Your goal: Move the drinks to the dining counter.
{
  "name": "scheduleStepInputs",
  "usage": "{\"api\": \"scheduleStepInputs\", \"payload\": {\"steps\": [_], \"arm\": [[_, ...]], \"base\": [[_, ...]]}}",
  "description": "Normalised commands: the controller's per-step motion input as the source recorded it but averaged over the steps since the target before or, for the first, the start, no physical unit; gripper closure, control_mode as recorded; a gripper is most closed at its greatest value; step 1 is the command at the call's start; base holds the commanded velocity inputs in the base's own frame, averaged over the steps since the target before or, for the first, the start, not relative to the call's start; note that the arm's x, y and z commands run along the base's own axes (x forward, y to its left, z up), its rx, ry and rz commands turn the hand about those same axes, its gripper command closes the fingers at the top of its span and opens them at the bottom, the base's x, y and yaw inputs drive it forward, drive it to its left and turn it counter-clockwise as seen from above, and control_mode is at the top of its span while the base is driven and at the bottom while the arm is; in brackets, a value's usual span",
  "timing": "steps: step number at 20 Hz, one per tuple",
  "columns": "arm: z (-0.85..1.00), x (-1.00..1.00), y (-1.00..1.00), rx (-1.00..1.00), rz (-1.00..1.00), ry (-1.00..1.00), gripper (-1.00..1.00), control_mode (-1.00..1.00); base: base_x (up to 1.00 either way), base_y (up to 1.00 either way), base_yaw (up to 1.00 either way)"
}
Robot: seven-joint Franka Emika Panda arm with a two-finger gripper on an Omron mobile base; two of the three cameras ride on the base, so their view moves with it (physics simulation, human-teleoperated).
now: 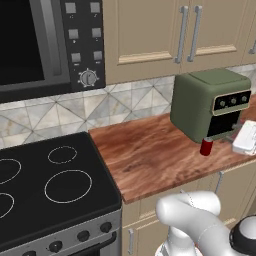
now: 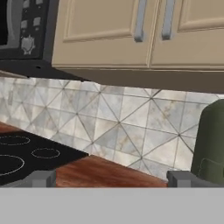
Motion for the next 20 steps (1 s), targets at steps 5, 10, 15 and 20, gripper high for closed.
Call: {"api": "scheduleStepInputs", "payload": {"steps": [5, 10, 15, 20], "arm": [[-0.35, 0.12, -0.07, -0.05, -0.10, 0.04, -1.00, -1.00], [-0.32, 0.08, -0.21, -0.02, 0.00, 0.13, -1.00, -1.00], [-0.43, 0.11, -0.38, -0.05, 0.00, 0.18, -1.00, -1.00], [-0.34, 0.18, -0.29, -0.04, 0.00, 0.14, -1.00, -1.00]], "base": [[0.00, 0.00, 0.00], [0.00, 0.00, 0.00], [0.00, 0.00, 0.00], [0.00, 0.00, 0.00]]}}
